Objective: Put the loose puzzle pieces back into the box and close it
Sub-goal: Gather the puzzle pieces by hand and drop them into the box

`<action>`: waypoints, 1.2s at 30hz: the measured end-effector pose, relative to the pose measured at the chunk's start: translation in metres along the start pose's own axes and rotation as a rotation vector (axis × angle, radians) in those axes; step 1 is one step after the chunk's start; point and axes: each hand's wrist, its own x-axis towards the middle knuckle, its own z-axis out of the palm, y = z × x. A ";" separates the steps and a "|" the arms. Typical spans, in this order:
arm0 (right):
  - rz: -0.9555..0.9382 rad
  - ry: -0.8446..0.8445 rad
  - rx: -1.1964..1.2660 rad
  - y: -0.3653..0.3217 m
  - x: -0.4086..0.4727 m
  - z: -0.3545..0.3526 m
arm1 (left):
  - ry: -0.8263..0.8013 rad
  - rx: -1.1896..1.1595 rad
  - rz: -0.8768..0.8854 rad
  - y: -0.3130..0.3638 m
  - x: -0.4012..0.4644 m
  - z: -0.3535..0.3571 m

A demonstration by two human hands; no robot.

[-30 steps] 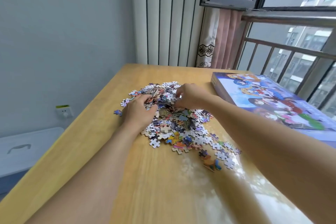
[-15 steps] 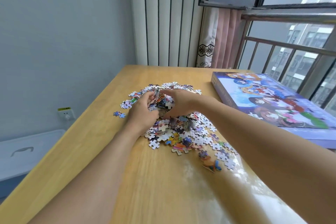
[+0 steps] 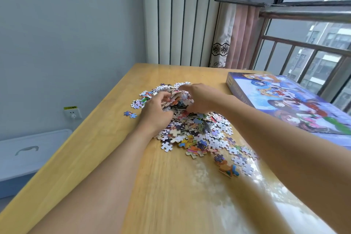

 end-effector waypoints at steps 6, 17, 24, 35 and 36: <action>0.001 -0.136 0.046 -0.004 0.011 -0.009 | -0.003 -0.048 0.001 0.000 -0.001 -0.001; -0.041 0.077 0.143 0.013 -0.010 -0.010 | -0.047 0.036 0.059 0.002 -0.002 -0.002; -0.034 -0.026 0.236 0.015 -0.016 -0.023 | 0.039 -0.003 0.129 0.003 -0.001 0.000; -0.104 -0.057 0.098 0.001 -0.004 -0.011 | 0.059 -0.010 0.155 0.000 0.002 0.005; -0.111 -0.055 0.090 0.001 -0.004 -0.013 | 0.066 -0.012 0.150 0.000 0.002 0.005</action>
